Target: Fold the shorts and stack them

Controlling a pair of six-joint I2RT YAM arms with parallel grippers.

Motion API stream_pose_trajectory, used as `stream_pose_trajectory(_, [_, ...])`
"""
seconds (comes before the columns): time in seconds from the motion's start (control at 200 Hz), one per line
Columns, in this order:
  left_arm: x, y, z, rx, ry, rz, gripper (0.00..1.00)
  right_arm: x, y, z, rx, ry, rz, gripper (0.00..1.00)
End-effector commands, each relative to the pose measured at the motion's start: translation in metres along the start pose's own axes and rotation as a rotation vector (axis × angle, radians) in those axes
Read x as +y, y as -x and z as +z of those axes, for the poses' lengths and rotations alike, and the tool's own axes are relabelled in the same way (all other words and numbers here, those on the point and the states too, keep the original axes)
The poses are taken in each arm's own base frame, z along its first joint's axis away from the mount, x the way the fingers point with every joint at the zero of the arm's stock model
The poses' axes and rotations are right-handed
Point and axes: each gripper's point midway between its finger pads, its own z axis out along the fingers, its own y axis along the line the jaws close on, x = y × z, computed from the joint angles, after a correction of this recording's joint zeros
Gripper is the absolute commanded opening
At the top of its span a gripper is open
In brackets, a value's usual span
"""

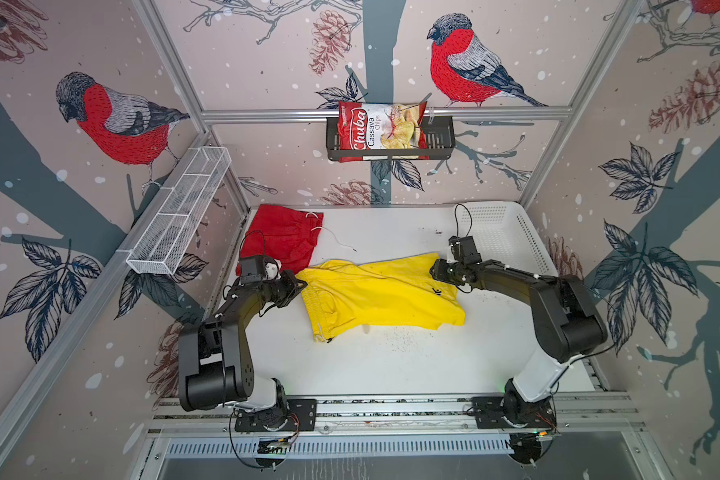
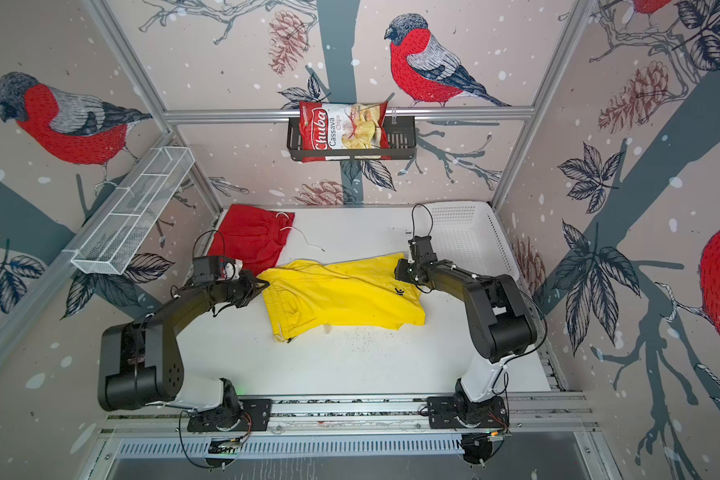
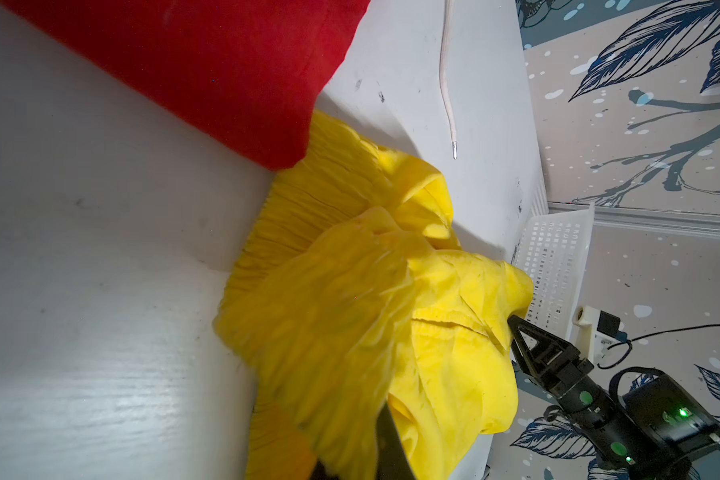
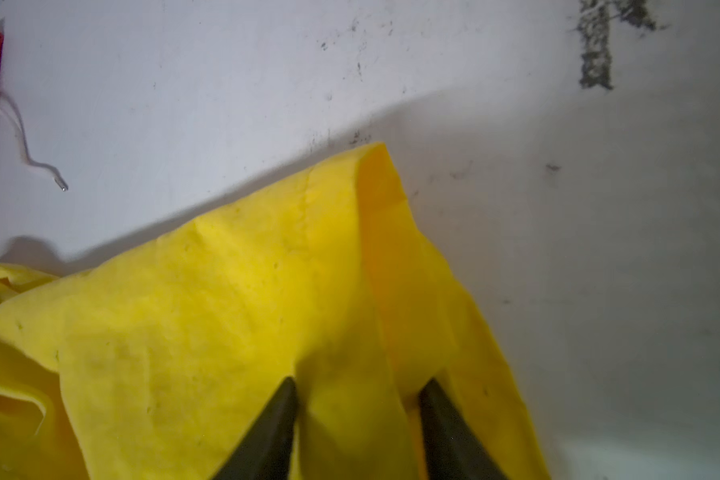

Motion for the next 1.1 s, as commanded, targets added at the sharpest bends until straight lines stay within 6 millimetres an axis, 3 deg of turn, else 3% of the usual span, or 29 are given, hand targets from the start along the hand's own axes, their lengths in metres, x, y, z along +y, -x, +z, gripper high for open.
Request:
stream_pose_trajectory(0.0, [0.001,0.001,0.0,-0.001,0.003,0.016,0.0,0.009,0.013,0.0,-0.031,0.025,-0.014,0.15])
stream_pose_trajectory(0.075, [0.001,0.002,-0.001,-0.005,0.004,0.017,0.0,0.01,0.025,-0.01,-0.058,0.004,-0.028,0.09])
stream_pose_trajectory(0.17, [-0.003,0.009,-0.008,-0.042,0.03,0.041,0.0,0.01,0.051,-0.036,-0.132,-0.048,-0.046,0.07])
stream_pose_trajectory(0.405, [-0.047,0.034,-0.052,-0.206,0.026,0.179,0.0,-0.003,0.127,-0.154,-0.451,-0.077,0.051,0.02])
stream_pose_trajectory(0.52, [-0.065,0.039,-0.066,-0.242,0.003,0.224,0.0,-0.014,0.143,-0.2,-0.555,-0.066,0.083,0.02])
stream_pose_trajectory(0.64, [-0.074,0.039,-0.072,-0.251,-0.013,0.238,0.0,-0.018,0.142,-0.228,-0.611,-0.065,0.09,0.04])
stream_pose_trajectory(0.805, [-0.088,0.034,-0.074,-0.236,-0.097,0.241,0.0,-0.017,0.127,-0.232,-0.589,-0.023,0.093,0.07])
stream_pose_trajectory(0.991, [-0.136,0.021,-0.089,-0.196,-0.319,0.279,0.0,-0.006,0.115,-0.222,-0.524,0.06,0.104,0.09])
stream_pose_trajectory(1.096, [-0.13,0.016,-0.087,-0.227,-0.264,0.304,0.0,-0.011,0.104,-0.21,-0.492,0.059,0.126,0.11])
